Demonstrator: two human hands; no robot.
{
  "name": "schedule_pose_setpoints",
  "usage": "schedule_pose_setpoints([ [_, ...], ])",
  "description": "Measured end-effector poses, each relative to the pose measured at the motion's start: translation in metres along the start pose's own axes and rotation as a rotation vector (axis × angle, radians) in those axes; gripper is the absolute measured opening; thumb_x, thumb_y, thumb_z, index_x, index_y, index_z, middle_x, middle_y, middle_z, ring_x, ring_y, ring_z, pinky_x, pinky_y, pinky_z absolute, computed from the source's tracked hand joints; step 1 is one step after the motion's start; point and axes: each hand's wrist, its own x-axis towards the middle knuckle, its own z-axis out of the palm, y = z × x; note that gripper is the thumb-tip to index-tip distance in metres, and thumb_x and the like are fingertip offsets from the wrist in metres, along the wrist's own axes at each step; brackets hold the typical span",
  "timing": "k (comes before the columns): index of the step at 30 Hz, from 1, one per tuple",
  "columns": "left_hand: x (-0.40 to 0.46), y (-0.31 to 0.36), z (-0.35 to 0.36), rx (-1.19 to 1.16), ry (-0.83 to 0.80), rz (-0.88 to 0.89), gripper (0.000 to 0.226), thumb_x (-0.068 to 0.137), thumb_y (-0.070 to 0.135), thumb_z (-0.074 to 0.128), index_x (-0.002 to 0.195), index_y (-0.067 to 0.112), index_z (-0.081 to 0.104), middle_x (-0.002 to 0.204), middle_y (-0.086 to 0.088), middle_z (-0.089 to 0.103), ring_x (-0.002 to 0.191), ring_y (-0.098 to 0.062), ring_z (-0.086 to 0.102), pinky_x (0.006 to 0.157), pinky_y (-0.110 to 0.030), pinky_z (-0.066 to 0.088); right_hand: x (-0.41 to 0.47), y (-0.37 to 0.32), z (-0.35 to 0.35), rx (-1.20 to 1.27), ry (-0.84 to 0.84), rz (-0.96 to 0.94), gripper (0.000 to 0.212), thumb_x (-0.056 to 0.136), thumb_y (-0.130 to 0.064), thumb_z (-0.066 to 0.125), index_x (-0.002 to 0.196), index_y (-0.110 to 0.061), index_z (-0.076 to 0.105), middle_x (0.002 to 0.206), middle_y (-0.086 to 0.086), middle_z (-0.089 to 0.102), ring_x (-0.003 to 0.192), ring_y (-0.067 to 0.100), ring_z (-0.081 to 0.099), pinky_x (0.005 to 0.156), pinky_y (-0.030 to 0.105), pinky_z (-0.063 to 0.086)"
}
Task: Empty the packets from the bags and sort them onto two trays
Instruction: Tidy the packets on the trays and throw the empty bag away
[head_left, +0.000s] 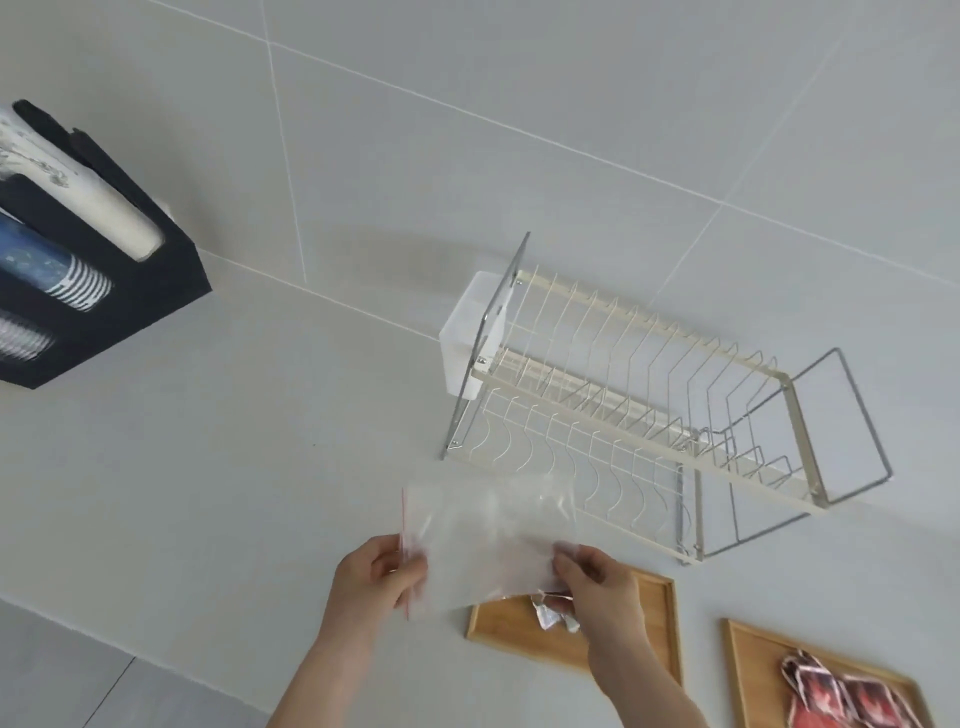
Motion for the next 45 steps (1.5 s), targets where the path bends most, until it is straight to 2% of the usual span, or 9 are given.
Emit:
schedule_pose_setpoints([
  [4, -0.008, -0.002, 0.033, 0.036, -0.016, 0.032, 0.013, 0.078, 0.005, 0.078, 0.089, 0.005, 0.073, 0.06, -0.004, 0.065, 0.056, -0.021, 0.051, 0.055, -0.03, 0.04, -0.005, 0.011, -0.04, 0.046, 0.058, 0.01, 0.008, 0.092, -0.01, 0.068, 0.099, -0.01, 0.073, 0.091, 0.023, 0.075, 0.066, 0.03, 0.069, 0.05, 0.032, 0.057],
  [7, -0.019, -0.001, 0.059, 0.086, -0.038, 0.061, 0.023, 0.073, 0.015, 0.079, 0.094, 0.009, 0.073, 0.067, 0.002, 0.07, 0.049, -0.01, 0.058, 0.055, -0.028, 0.043, -0.009, 0.016, -0.07, 0.09, 0.067, 0.009, 0.008, 0.092, -0.011, 0.069, 0.098, -0.009, 0.074, 0.087, 0.019, 0.077, 0.067, 0.032, 0.071, 0.071, 0.052, 0.062],
  [12, -0.035, 0.0, 0.112, 0.195, -0.191, 0.024, 0.044, 0.061, 0.019, 0.073, 0.104, 0.026, 0.07, 0.09, 0.0, 0.079, 0.09, -0.024, 0.075, 0.077, -0.045, 0.059, -0.015, 0.023, -0.131, 0.15, 0.187, -0.016, 0.009, 0.091, -0.002, 0.067, 0.095, -0.007, 0.072, 0.083, 0.015, 0.072, 0.069, 0.027, 0.068, 0.059, 0.035, 0.059],
  [17, -0.058, -0.014, 0.197, 0.258, -0.254, 0.099, 0.038, 0.068, 0.006, 0.072, 0.104, 0.018, 0.069, 0.088, -0.01, 0.073, 0.077, -0.028, 0.066, 0.06, -0.035, 0.049, -0.025, 0.041, -0.217, 0.234, 0.304, -0.03, 0.008, 0.09, -0.003, 0.068, 0.096, -0.006, 0.072, 0.088, 0.017, 0.071, 0.069, 0.025, 0.067, 0.057, 0.034, 0.059],
  [24, -0.125, -0.051, 0.342, 0.342, -0.337, 0.2, 0.032, 0.067, 0.007, 0.084, 0.084, 0.011, 0.057, 0.08, -0.014, 0.068, 0.063, -0.025, 0.055, 0.063, -0.034, 0.045, -0.062, 0.078, -0.368, 0.34, 0.472, -0.006, 0.008, 0.091, -0.007, 0.065, 0.091, -0.009, 0.072, 0.1, 0.022, 0.072, 0.082, 0.029, 0.072, 0.061, 0.034, 0.061],
  [27, -0.167, -0.081, 0.415, 0.434, -0.44, 0.252, 0.042, 0.049, 0.028, 0.081, 0.066, 0.016, 0.044, 0.056, 0.004, 0.059, 0.057, -0.022, 0.051, 0.062, -0.033, 0.041, -0.09, 0.111, -0.443, 0.426, 0.582, 0.01, 0.008, 0.093, -0.014, 0.064, 0.093, -0.014, 0.072, 0.097, 0.017, 0.074, 0.076, 0.023, 0.071, 0.062, 0.031, 0.059],
  [31, -0.219, -0.135, 0.5, 0.575, -0.617, 0.298, 0.041, 0.079, 0.001, 0.078, 0.061, 0.013, 0.043, 0.04, 0.008, 0.05, 0.042, -0.011, 0.044, 0.051, -0.027, 0.038, -0.128, 0.168, -0.527, 0.503, 0.729, 0.081, 0.013, 0.093, -0.014, 0.062, 0.096, -0.018, 0.074, 0.096, 0.012, 0.074, 0.076, 0.022, 0.071, 0.064, 0.03, 0.058],
  [40, -0.324, -0.285, 0.622, 0.909, -0.952, 0.332, 0.013, 0.08, 0.01, 0.078, 0.078, 0.021, 0.072, 0.067, 0.009, 0.072, 0.057, -0.012, 0.062, 0.066, -0.036, 0.055, -0.219, 0.319, -0.641, 0.644, 1.028, 0.325, 0.017, 0.092, -0.009, 0.06, 0.096, -0.02, 0.073, 0.087, 0.004, 0.076, 0.073, 0.021, 0.074, 0.069, 0.037, 0.064],
  [45, -0.355, -0.365, 0.643, 1.072, -1.07, 0.254, 0.02, 0.087, 0.003, 0.067, 0.089, 0.022, 0.073, 0.083, 0.002, 0.074, 0.068, -0.016, 0.064, 0.049, -0.013, 0.049, -0.25, 0.394, -0.652, 0.738, 1.124, 0.491, 0.013, 0.094, -0.01, 0.06, 0.098, -0.016, 0.071, 0.091, 0.011, 0.073, 0.078, 0.026, 0.072, 0.064, 0.033, 0.058],
])
